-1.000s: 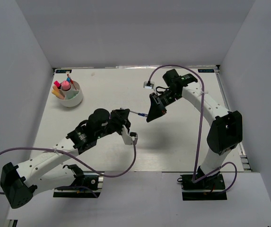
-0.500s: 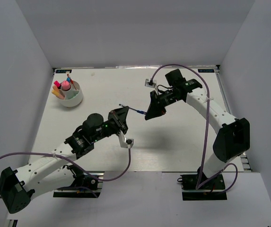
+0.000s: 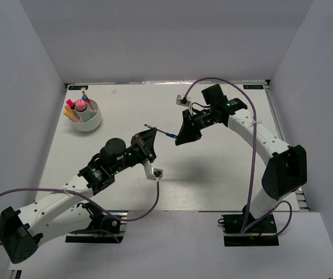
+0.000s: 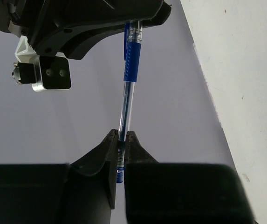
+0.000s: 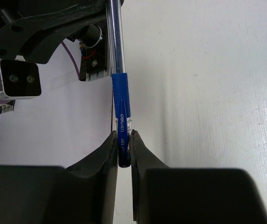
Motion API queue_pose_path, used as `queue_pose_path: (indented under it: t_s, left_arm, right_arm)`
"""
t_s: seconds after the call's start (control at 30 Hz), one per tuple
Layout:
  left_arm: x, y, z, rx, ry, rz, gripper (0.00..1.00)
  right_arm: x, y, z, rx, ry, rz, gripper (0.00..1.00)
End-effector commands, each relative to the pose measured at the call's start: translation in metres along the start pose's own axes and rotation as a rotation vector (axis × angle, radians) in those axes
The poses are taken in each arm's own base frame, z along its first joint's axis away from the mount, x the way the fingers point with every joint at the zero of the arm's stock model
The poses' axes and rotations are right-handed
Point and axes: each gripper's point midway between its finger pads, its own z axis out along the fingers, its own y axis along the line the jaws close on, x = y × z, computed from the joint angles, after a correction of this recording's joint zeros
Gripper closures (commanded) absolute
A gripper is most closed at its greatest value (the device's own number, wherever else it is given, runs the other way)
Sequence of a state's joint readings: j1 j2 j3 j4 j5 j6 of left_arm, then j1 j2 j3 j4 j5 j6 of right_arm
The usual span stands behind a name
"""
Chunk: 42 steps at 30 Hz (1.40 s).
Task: Sort the stationery into containers
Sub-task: Cap the pen
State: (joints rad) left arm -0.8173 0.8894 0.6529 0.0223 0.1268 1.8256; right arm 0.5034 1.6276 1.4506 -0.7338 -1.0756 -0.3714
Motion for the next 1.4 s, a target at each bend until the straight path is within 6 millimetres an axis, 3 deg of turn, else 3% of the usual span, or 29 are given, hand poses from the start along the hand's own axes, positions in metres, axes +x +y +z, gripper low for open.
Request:
queue_pose_path:
  t_s: [0.0,0.27,0.53,0.77,1.37]
  left_arm:
    - [-0.057,0.005,0.011,-0.043,-0.265,0.024,1.00]
    - [-0.042,-0.002,0.013,-0.006,-0.180,0.022,1.00]
    - [-0.034,-0.005,0.013,-0.007,-0.130,0.029,0.82]
    - [-0.028,-0.012,0.014,0.015,-0.098,0.022,0.72]
    - [-0.018,-0.008,0.014,-0.013,-0.036,0.020,0.61]
  right_arm:
    - [-0.026,0.008,0.007,-0.024,-0.048,-0.174,1.00]
    - [-0.016,0.009,0.006,-0.007,-0.036,-0.173,1.00]
    - [-0.021,0.006,0.005,0.004,-0.061,-0.168,1.00]
    - [-0.022,0.007,0.005,0.001,-0.067,-0.161,1.00]
    - [-0.017,0.005,0.006,-0.005,-0.056,-0.124,1.00]
